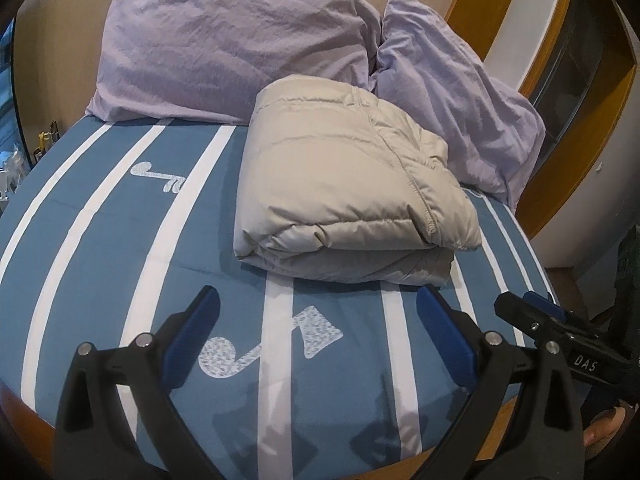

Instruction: Fold large clothes

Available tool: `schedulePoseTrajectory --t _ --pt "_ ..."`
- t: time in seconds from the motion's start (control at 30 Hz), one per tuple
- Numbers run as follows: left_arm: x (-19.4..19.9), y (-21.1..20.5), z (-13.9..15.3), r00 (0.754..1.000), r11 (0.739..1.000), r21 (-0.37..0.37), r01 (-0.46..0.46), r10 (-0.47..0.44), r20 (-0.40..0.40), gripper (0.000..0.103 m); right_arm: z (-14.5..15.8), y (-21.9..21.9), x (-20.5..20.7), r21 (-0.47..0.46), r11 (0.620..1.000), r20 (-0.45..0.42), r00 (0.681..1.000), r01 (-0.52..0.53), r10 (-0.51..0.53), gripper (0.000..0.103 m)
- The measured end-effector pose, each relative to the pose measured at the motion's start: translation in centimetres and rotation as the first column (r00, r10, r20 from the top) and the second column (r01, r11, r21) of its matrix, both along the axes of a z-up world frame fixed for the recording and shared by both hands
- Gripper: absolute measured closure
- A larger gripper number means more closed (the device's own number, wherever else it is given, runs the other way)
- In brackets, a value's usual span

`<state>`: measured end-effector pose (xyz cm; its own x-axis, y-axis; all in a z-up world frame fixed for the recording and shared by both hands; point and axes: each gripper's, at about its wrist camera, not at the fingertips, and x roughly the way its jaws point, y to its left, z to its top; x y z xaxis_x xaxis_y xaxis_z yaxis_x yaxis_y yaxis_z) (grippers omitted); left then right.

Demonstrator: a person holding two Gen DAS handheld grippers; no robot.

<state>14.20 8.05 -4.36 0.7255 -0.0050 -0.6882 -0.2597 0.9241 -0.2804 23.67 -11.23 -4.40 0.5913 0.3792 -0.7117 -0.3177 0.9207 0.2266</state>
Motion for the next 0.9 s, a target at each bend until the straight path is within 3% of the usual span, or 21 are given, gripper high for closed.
schedulePoseTrajectory --t 0.9 --pt "-0.8 -0.9 1.1 0.999 0.999 0.034 0.013 -0.014 0.034 0.004 0.7 0.0 -1.2 0.024 1.000 0.038 0.999 -0.012 0.011 0.001"
